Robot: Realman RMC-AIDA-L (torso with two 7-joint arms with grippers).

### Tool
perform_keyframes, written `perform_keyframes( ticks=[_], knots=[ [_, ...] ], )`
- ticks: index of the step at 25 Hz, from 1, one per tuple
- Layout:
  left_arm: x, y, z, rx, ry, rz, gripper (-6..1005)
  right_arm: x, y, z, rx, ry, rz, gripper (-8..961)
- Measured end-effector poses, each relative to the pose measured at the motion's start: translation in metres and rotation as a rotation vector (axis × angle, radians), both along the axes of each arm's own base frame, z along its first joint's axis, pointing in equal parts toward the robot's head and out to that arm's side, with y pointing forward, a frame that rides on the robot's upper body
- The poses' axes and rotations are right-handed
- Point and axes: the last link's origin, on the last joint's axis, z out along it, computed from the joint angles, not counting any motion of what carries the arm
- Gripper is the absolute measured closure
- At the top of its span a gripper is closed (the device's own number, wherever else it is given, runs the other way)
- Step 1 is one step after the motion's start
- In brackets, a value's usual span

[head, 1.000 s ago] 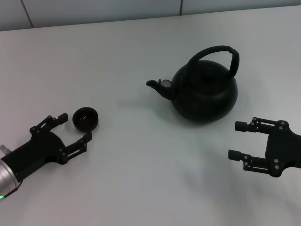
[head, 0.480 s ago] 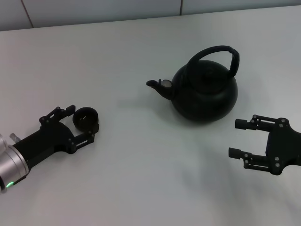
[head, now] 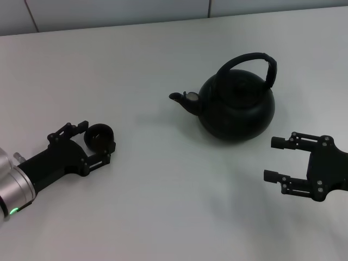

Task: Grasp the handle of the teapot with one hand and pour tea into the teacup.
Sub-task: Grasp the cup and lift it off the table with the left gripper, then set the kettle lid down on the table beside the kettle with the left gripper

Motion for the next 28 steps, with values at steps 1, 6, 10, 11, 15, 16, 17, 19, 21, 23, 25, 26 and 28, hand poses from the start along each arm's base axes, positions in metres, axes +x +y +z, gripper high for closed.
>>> perform_keyframes(
  ticks=[1,6,10,11,15,16,17,19,21,23,25,26,28],
  knots=[
    [0.000,0.000,-0.001,-0.001,0.002,-0.001,157,0.000,0.000,0.000,0.000,0.000,0.000,269],
    [0.001,0.000,-0.003,-0.003,0.009,-0.010,157,0.000,0.000,0.000,-0.001,0.001,0.001,271],
    [0.002,0.000,-0.003,-0.003,0.009,-0.010,158,0.000,0.000,0.000,-0.001,0.001,0.002,271],
    [0.002,0.000,-0.003,-0.002,0.008,-0.009,158,0.000,0.000,0.000,-0.001,0.001,0.002,272],
    [0.003,0.001,-0.003,-0.001,0.007,-0.010,159,0.000,0.000,0.000,-0.001,0.001,0.002,273],
    [0.003,0.001,-0.003,0.000,0.007,-0.011,159,0.000,0.000,0.000,-0.001,0.001,0.002,273],
    [0.003,0.001,-0.003,0.000,0.007,-0.011,159,0.000,0.000,0.000,-0.001,0.001,0.002,273],
    [0.003,0.001,-0.003,0.000,0.006,-0.011,209,0.000,0.000,0.000,-0.001,0.000,0.002,274],
    [0.003,0.001,-0.003,-0.001,0.005,-0.012,259,0.000,0.000,0.000,-0.001,0.000,0.002,274],
    [0.005,0.001,-0.003,-0.002,-0.006,-0.023,309,0.000,0.000,0.000,-0.001,0.000,0.002,274],
    [0.007,0.000,-0.002,-0.004,-0.017,-0.032,309,0.000,-0.001,0.000,-0.001,0.000,0.001,274],
    [0.007,0.000,-0.002,-0.004,-0.017,-0.032,308,0.000,-0.001,0.000,-0.001,0.000,0.001,274],
    [0.026,0.002,-0.010,-0.041,-0.065,-0.085,308,0.000,-0.001,0.000,-0.001,0.001,0.000,274]
  ],
)
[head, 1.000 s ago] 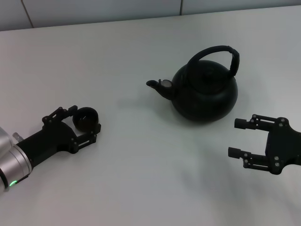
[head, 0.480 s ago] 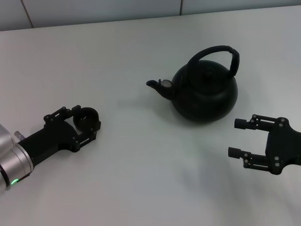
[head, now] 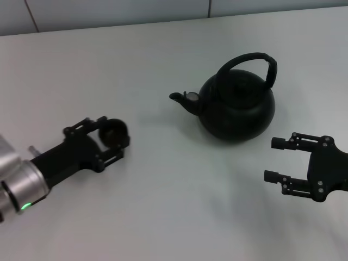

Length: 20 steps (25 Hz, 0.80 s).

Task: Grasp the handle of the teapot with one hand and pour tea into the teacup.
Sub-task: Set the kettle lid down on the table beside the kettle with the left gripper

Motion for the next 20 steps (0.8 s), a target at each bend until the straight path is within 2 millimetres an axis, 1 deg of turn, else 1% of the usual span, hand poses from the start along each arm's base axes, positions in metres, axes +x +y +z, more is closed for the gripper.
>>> perform_keyframes(
  ticks=[1,2,3,7,13,20],
  knots=[
    [0.002,0.000,-0.002,-0.005,-0.004,-0.004,307,0.000,0.000,0.000,0.000,0.000,0.000,274],
    [0.014,0.003,-0.011,-0.028,-0.014,-0.030,307,0.000,0.000,0.000,0.000,0.000,-0.001,274],
    [0.014,0.003,-0.011,-0.028,-0.014,-0.030,306,0.000,0.000,0.000,-0.001,0.001,0.000,274],
    [0.034,0.008,-0.028,-0.044,0.006,-0.067,304,0.000,0.000,0.000,-0.002,0.003,-0.002,274],
    [0.040,0.012,-0.031,-0.044,0.002,-0.071,300,-0.001,0.000,0.000,-0.004,0.007,0.000,275],
    [0.038,0.012,-0.032,-0.042,0.007,-0.051,295,0.000,-0.002,0.000,-0.005,0.008,-0.003,275]
  ],
)
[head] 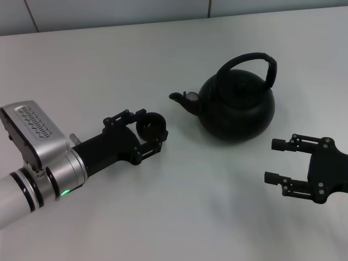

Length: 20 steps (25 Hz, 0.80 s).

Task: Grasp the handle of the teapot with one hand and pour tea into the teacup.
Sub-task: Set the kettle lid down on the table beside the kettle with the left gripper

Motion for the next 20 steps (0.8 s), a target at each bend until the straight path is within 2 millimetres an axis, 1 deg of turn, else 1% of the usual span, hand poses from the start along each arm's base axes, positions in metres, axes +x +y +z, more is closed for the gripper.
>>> perform_keyframes(
  ticks=[2,6,20],
  knots=[
    [-0.0053,-0.0015,-0.0022,-0.003,0.021,0.024,294,0.0001,-0.0002,0.0000,0.001,-0.001,0.002,275],
    [-0.0078,-0.0040,-0.0055,-0.006,0.040,0.031,292,-0.0002,0.0000,-0.0002,0.001,0.000,0.004,275],
    [-0.0104,-0.0077,-0.0082,-0.003,0.046,0.046,283,-0.0001,-0.0007,-0.0003,0.002,0.000,0.006,275]
  ],
)
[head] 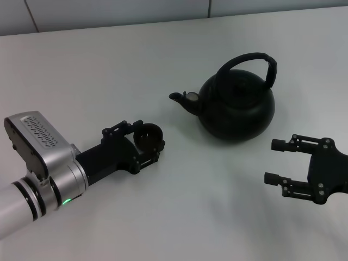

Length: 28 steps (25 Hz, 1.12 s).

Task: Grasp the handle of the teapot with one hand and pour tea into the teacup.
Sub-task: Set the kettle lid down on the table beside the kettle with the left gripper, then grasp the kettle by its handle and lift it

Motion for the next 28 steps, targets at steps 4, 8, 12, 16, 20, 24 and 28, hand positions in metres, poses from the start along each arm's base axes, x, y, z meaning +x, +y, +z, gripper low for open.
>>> perform_keyframes(
  ticks=[4,8,12,16,20,24,28],
  knots=[
    [0.000,0.000,0.000,0.000,0.001,0.005,280,0.000,0.000,0.000,0.000,0.000,0.000,276],
    [0.000,-0.001,-0.001,-0.003,-0.002,0.009,278,0.000,0.000,0.000,0.000,0.001,0.000,276],
    [0.001,0.000,-0.001,0.002,-0.008,0.014,192,0.000,0.000,0.000,0.000,0.001,0.000,276],
    [0.001,0.000,-0.001,0.003,-0.014,0.014,136,0.000,0.000,0.000,0.000,0.001,0.000,276],
    [0.003,-0.002,0.007,0.023,-0.071,0.000,135,0.001,0.001,0.000,0.002,-0.004,-0.004,276],
    [-0.005,-0.010,0.038,0.040,-0.204,-0.023,136,0.001,0.002,0.000,0.004,-0.007,-0.007,276],
    [-0.022,-0.033,0.081,0.046,-0.305,-0.076,136,0.001,0.002,0.001,0.006,-0.006,-0.009,276]
  ],
)
